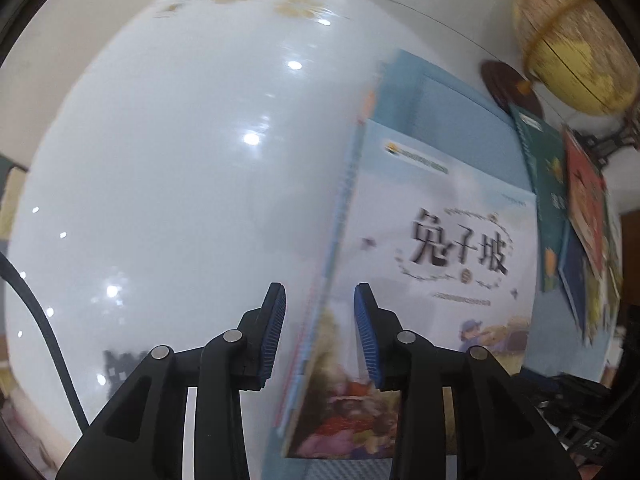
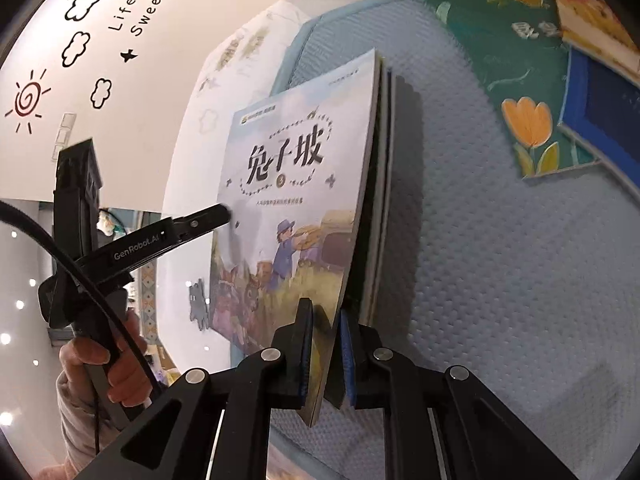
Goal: Organize books
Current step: 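Open the left gripper and move it back over the pile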
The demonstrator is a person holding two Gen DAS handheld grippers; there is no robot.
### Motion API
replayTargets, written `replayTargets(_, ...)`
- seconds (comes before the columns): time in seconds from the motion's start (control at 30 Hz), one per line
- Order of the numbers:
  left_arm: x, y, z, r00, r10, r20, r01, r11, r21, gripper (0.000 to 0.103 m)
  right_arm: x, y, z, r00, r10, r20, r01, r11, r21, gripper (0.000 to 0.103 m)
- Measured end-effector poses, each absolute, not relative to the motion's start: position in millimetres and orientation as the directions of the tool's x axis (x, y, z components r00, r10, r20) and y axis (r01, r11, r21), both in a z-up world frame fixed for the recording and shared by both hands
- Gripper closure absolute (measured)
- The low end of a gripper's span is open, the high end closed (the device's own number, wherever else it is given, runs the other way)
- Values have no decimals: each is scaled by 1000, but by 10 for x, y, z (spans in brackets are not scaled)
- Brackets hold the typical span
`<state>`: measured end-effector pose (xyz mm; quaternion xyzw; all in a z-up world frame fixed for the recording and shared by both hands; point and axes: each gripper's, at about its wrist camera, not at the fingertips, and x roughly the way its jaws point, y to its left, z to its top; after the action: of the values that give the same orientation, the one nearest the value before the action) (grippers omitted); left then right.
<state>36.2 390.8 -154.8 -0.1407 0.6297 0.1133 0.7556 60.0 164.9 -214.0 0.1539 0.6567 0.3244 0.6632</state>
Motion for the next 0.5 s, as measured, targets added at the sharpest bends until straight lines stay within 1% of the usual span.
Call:
replayTargets(0.07, 349, 3953, -1429, 201, 18, -979, -367, 928, -59, 70, 633, 1535, -2005, -19, 623, -782, -272, 749, 604, 90)
replayTargets(0.13, 370, 3936, -1292, 231, 43, -972, -369, 928, -47, 70, 676, 1385, -1882, 36, 614, -788, -304, 758, 577, 85)
replayTargets(0.17, 411, 3884, -1199, 251, 58, -966, -359, 932, -38, 70, 706, 1284, -1818, 72, 601, -796, -324, 769, 551, 75)
replayTargets(0.2, 446, 3836, -1152, 261, 64, -963, -351, 936, -33, 70, 733, 1191, -1771, 106, 588, -802, -340, 779, 526, 60)
replayTargets(0.27, 554, 3668, -1034, 294, 74, -953, -323, 946, -26, 70, 793, 943, -1668, 195, 551, -811, -369, 807, 460, 45)
replayTargets(0.4, 821, 3194, -933, 350, 36, -936, -259, 964, -60, 70, 930, 416, -1584, 290, 508, -811, -368, 842, 395, 45)
replayTargets(0.5, 1093, 2707, -976, 364, 0, -931, -188, 979, -73, 70, 1089, -100, -1636, 346, 470, -812, -298, 876, 381, 45)
